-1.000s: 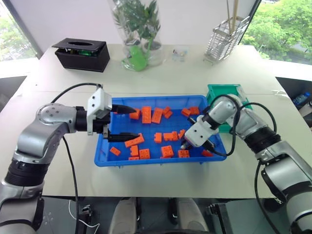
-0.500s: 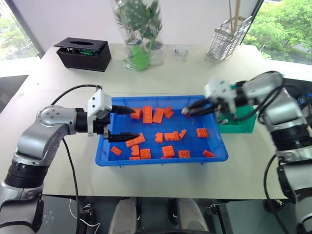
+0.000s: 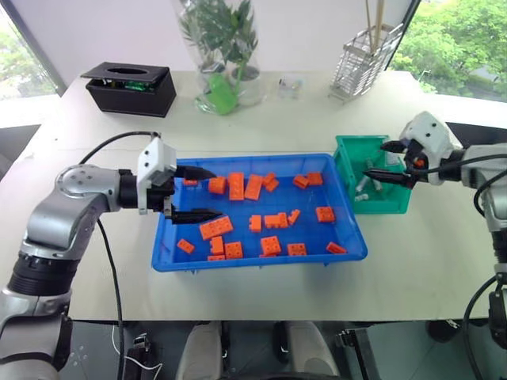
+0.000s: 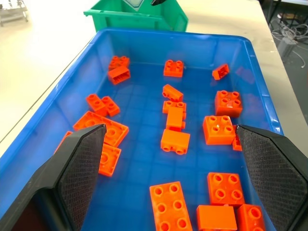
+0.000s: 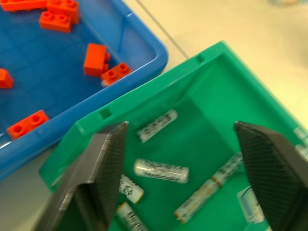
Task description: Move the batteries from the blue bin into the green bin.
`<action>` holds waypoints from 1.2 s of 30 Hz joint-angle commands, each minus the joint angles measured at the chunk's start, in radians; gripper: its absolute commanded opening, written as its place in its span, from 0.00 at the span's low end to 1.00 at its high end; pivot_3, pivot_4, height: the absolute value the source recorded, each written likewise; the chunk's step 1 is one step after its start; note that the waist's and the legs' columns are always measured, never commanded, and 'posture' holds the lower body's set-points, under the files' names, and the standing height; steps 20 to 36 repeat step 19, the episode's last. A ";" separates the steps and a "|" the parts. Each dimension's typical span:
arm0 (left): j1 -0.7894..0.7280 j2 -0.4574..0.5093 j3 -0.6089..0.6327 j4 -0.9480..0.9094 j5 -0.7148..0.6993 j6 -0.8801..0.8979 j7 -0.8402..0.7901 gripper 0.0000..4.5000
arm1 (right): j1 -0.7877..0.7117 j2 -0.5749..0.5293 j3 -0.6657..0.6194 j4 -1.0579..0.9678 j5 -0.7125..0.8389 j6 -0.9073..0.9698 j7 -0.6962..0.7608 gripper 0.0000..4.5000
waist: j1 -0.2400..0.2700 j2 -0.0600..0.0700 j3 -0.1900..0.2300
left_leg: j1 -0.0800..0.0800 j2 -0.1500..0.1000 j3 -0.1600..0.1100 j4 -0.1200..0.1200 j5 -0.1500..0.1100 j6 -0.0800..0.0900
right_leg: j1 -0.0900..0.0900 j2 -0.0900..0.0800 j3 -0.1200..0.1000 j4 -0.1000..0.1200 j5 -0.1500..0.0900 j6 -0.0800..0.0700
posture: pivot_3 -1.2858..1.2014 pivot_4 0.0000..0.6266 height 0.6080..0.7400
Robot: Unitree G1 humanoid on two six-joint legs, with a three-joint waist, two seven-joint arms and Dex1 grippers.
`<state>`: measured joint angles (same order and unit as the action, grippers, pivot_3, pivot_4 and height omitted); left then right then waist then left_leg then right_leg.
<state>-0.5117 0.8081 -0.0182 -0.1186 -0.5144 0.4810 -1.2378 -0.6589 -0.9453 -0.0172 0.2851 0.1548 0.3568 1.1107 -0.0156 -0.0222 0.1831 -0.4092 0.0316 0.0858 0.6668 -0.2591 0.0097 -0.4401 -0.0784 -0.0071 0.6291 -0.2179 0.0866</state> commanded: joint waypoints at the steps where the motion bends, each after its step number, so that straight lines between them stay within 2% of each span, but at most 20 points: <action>1: -0.008 0.041 0.063 0.018 -0.001 -0.026 -0.013 1.00 | 0.012 -0.089 -0.069 0.042 0.018 -0.082 0.063 0.75 | 0.003 0.000 0.000 | 0.000 0.000 0.000 0.000 0.000 0.000 | 0.000 0.000 0.000 0.000 0.000 0.000 | 0.52 0.24 0.97; 4: 0.012 0.088 0.145 0.047 -0.042 0.008 -0.015 1.00 | 0.043 -0.160 -0.105 0.118 0.050 -0.137 0.149 0.75 | 0.005 0.000 0.000 | -0.001 0.000 -0.001 0.000 0.000 0.000 | 0.000 0.000 0.000 -0.001 0.000 0.000 | 0.52 0.24 0.97; 8: 0.086 0.228 0.287 0.146 -0.061 0.030 -0.077 1.00 | 0.176 -0.263 -0.216 0.179 0.156 -0.148 0.355 0.75 | -0.001 0.000 0.000 | -0.001 0.000 0.000 -0.001 -0.001 0.001 | 0.000 -0.001 0.000 -0.001 -0.001 -0.001 | 0.52 0.24 0.97; 11: 0.148 0.309 0.354 0.227 -0.043 0.013 -0.124 1.00 | 0.264 -0.276 -0.274 0.190 0.184 -0.157 0.386 0.75 | -0.007 0.000 0.000 | 0.001 0.001 0.000 -0.001 -0.001 0.001 | 0.000 -0.001 0.000 -0.001 -0.001 -0.002 | 0.52 0.24 0.97; 15: 0.220 0.356 0.421 0.275 -0.030 -0.020 -0.147 1.00 | 0.320 -0.273 -0.310 0.218 0.195 -0.174 0.399 0.75 | -0.006 0.001 0.000 | 0.002 0.002 0.000 0.000 0.000 0.001 | 0.000 -0.001 0.001 0.000 -0.002 -0.002 | 0.52 0.24 0.97; 19: 0.278 0.369 0.480 0.263 -0.040 -0.023 -0.148 1.00 | 0.311 -0.262 -0.305 0.257 0.189 -0.195 0.398 0.75 | -0.004 0.001 0.000 | 0.001 0.003 0.000 0.000 0.000 0.000 | -0.001 -0.002 0.001 -0.001 -0.003 -0.004 | 0.52 0.24 0.97; 36: 0.278 0.369 0.480 0.263 -0.040 -0.023 -0.148 1.00 | 0.311 -0.262 -0.305 0.257 0.189 -0.195 0.398 0.75 | -0.004 0.001 0.000 | 0.001 0.003 0.000 0.000 0.000 0.000 | -0.001 -0.002 0.001 -0.001 -0.003 -0.004 | 0.52 0.24 0.97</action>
